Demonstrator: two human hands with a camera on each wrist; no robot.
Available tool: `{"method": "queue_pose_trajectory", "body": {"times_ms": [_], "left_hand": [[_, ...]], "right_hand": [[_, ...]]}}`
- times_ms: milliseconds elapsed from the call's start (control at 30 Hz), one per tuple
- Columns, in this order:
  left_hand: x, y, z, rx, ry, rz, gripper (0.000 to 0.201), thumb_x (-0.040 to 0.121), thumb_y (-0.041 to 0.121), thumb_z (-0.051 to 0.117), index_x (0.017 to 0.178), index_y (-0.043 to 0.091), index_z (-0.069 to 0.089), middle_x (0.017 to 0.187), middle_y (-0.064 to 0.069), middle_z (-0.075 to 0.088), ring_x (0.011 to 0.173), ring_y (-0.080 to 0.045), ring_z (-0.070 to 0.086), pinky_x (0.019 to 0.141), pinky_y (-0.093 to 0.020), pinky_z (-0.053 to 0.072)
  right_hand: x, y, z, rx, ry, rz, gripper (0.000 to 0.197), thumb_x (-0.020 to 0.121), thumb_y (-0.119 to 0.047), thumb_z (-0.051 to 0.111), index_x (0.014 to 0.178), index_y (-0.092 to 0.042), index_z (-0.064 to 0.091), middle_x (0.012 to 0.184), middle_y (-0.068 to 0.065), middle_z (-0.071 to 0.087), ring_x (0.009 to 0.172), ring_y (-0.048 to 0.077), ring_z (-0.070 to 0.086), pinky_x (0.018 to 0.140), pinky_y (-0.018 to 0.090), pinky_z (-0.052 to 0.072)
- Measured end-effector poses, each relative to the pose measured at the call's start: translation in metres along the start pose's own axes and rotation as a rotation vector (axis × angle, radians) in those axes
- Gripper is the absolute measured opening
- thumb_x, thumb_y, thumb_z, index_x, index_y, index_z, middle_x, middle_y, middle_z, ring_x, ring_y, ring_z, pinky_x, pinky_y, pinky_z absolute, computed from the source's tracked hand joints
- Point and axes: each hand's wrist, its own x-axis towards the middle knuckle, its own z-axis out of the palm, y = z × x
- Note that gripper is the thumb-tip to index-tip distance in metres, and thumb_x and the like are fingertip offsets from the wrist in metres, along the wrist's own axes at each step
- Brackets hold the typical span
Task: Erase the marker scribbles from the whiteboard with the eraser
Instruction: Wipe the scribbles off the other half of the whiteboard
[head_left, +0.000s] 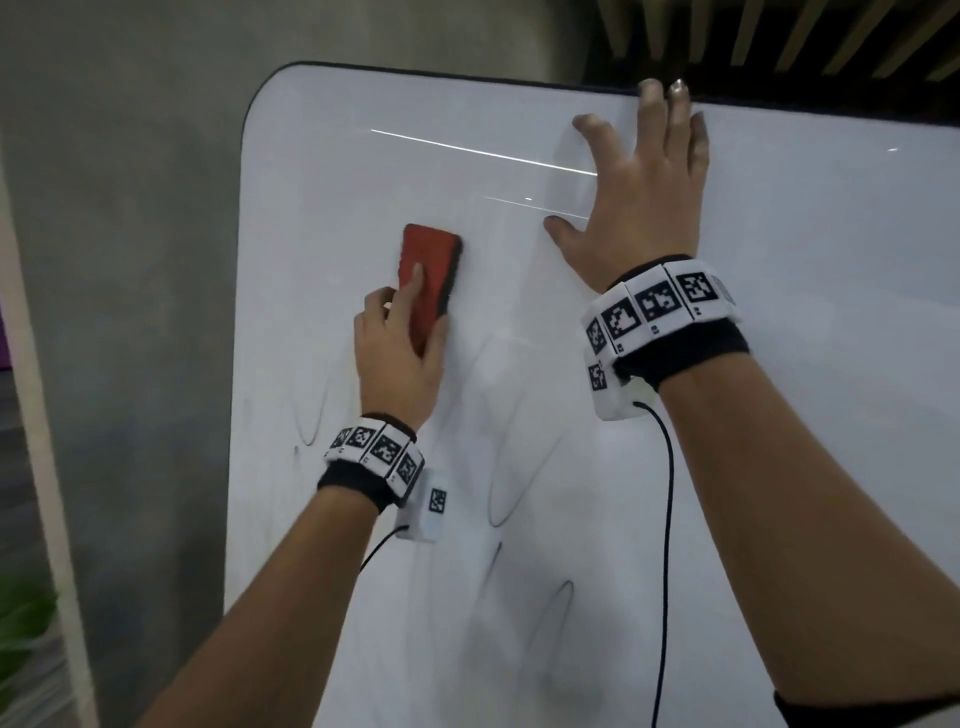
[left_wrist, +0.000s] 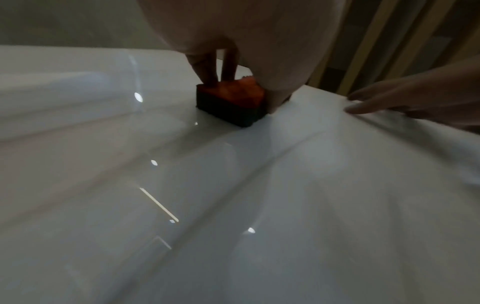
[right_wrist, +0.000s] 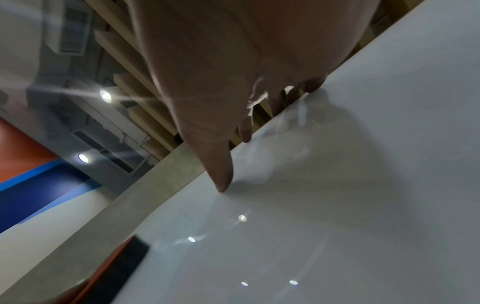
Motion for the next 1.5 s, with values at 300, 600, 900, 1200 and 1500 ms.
{"method": "queue_pose_trajectory", "body": {"times_ms": [300, 600, 900, 1200, 1500], "left_hand": [[-0.039, -0.05, -0.014, 0.12, 0.036, -0.813, 0.06, 0.1, 0.031, 0.051, 0.152, 0.006, 0.036, 0.136, -0.03, 0.046, 0.122, -0.047, 0.05, 0.1, -0.053, 0.041], [-0.058, -0.002, 0.008, 0.126, -0.08, -0.058, 0.058, 0.099, 0.032, 0.056, 0.15, 0.008, 0.042, 0.126, -0.021, 0.054, 0.105, -0.037, 0.053, 0.096, -0.046, 0.044], [-0.051, 0.013, -0.003, 0.061, -0.112, -0.187, 0.06, 0.099, 0.027, 0.061, 0.152, 0.01, 0.04, 0.135, -0.024, 0.049, 0.115, -0.04, 0.049, 0.102, -0.047, 0.04], [-0.049, 0.001, -0.003, 0.118, -0.164, 0.012, 0.059, 0.099, 0.028, 0.061, 0.151, 0.011, 0.041, 0.133, -0.022, 0.051, 0.11, -0.039, 0.052, 0.099, -0.046, 0.044], [-0.05, -0.11, -0.025, 0.12, -0.008, -1.036, 0.058, 0.103, 0.028, 0.051, 0.154, 0.008, 0.03, 0.145, -0.028, 0.041, 0.129, -0.051, 0.047, 0.106, -0.054, 0.04]], "right_hand": [[0.0, 0.0, 0.0, -0.006, -0.003, -0.005, 0.079, 0.082, -0.048, 0.077, 0.15, -0.028, 0.041, 0.167, 0.019, 0.018, 0.158, 0.039, 0.007, 0.128, 0.05, 0.003], [-0.001, 0.009, 0.004, -0.011, 0.018, -0.028, 0.077, 0.082, -0.053, 0.074, 0.149, -0.028, 0.044, 0.167, 0.019, 0.019, 0.157, 0.04, 0.009, 0.129, 0.052, 0.006], [-0.002, 0.01, -0.002, -0.035, -0.018, -0.058, 0.081, 0.081, -0.05, 0.076, 0.151, -0.029, 0.041, 0.169, 0.017, 0.016, 0.158, 0.037, 0.008, 0.129, 0.047, 0.003], [-0.012, 0.029, -0.012, -0.037, -0.079, -0.139, 0.079, 0.088, -0.049, 0.071, 0.155, -0.026, 0.037, 0.171, 0.016, 0.007, 0.159, 0.036, 0.004, 0.129, 0.048, 0.003], [-0.084, 0.05, -0.012, -0.112, -0.062, -0.052, 0.083, 0.09, -0.05, 0.069, 0.159, -0.025, 0.031, 0.172, 0.014, 0.005, 0.158, 0.04, 0.004, 0.123, 0.066, 0.003]]}}
